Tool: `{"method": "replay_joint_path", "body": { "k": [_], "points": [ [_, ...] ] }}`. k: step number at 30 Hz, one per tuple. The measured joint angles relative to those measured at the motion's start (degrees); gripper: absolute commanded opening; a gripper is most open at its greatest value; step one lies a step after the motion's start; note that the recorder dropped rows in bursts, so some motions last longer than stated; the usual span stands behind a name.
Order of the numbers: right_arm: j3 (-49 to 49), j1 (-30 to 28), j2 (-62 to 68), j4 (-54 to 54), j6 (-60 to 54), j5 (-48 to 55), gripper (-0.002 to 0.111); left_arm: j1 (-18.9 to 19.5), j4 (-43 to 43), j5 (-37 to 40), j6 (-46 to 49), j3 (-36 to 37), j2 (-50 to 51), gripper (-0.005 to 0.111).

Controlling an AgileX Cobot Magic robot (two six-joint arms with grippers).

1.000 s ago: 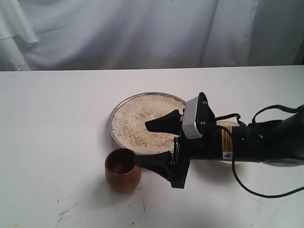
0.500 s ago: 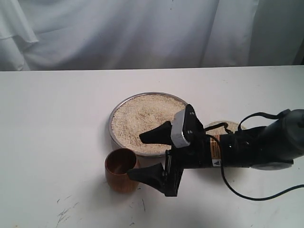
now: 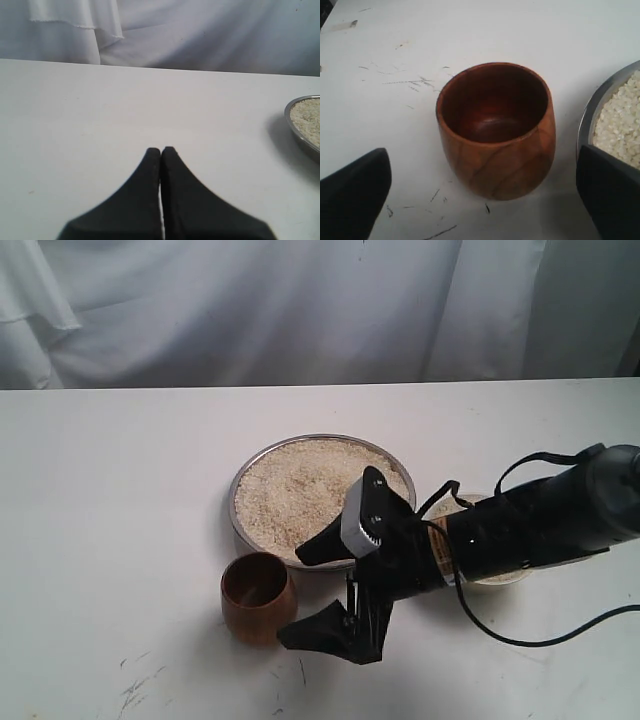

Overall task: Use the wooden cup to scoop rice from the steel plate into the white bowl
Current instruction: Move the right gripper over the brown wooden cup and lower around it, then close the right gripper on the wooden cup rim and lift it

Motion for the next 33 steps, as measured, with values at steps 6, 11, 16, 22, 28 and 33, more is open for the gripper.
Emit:
{"method": "replay_joint_path", "body": {
  "k": [6, 11, 16, 22, 28, 33],
  "points": [
    [-1.38, 0.23, 0.38, -1.28, 0.0, 0.52, 0.091, 0.0, 0.0, 0.0, 0.0, 0.0, 0.0, 0.0],
    [-3.67, 2.64, 0.38, -5.45, 5.68, 3.49, 0.091, 0.0, 0.0, 0.0, 0.0, 0.0, 0.0, 0.0],
    [-6.11, 4.76, 0.38, -7.38, 8.67, 4.94, 0.091, 0.0, 0.0, 0.0, 0.0, 0.0, 0.0, 0.0],
    [-7.54, 5.84, 1.46, -7.5, 9.98, 5.45, 0.091, 0.0, 0.0, 0.0, 0.0, 0.0, 0.0, 0.0],
    [-8.69, 6.4, 3.88, -7.86, 11.56, 5.67, 0.091, 0.0, 0.0, 0.0, 0.0, 0.0, 0.0, 0.0],
    [-11.04, 7.36, 4.01, -8.99, 13.72, 6.0, 0.091, 0.0, 0.0, 0.0, 0.0, 0.0, 0.0, 0.0]
  ]
}}
